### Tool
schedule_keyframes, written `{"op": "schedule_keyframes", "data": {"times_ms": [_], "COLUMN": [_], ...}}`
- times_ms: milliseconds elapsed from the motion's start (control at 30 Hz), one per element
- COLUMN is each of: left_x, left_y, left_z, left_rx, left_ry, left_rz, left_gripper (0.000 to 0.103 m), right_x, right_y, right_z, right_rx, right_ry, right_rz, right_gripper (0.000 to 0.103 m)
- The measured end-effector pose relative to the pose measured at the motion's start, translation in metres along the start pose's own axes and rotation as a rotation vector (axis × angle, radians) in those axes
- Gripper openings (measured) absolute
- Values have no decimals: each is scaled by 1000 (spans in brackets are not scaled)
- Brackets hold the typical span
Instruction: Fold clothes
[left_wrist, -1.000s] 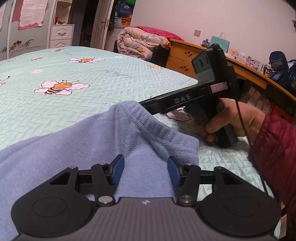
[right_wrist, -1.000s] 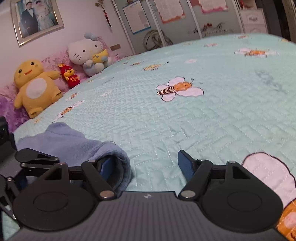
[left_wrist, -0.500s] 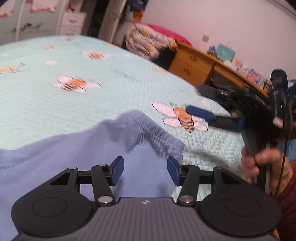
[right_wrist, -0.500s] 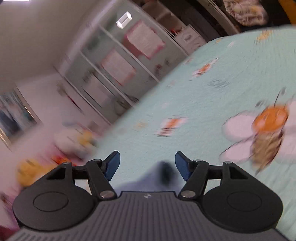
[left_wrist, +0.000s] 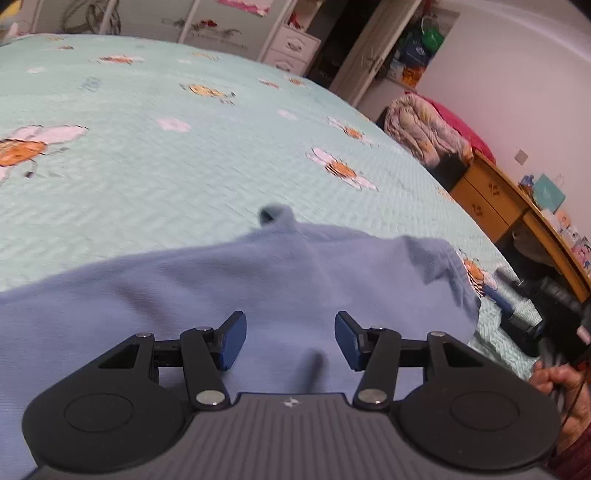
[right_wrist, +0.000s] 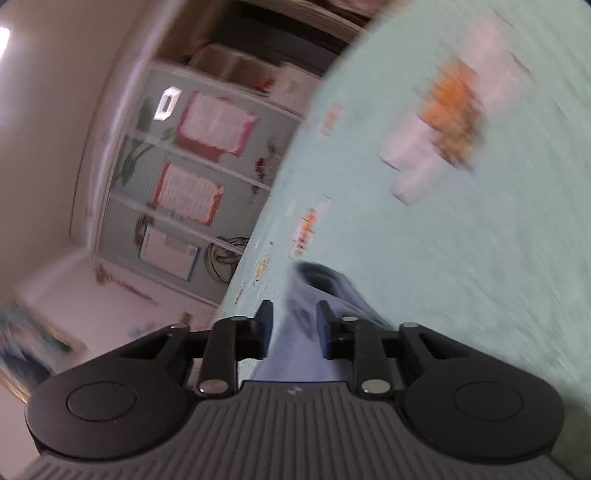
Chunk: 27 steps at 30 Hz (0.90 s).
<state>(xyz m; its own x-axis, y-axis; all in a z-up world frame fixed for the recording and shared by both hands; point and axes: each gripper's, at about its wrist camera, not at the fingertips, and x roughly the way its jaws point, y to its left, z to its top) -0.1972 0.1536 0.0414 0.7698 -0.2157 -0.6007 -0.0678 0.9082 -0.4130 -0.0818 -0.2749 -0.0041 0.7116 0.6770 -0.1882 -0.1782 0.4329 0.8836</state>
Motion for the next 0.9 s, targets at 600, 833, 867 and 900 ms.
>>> {"op": "schedule_keyframes", "data": {"times_ms": [600,833,867,900], "left_x": [-24,-74,-85,-98], "left_y": [52,66,73,80], "left_z": [-6,-26,-29,-32], "left_rx": [-154,-221,-236,-247], "left_ry": [-86,-117,-127,-143], "left_rz": [2,7,21,36], "left_gripper": [57,58,58,58], "right_x": [56,67,66,64], "right_y": [5,19,18,22], "right_z": [-1,-43,-46,-47], "right_rx": [-35,-69,-108,-143], "right_ry": [-42,47,44,38], "right_rz": [-78,-119,-155,-177], "right_gripper": [43,36,30,29]}}
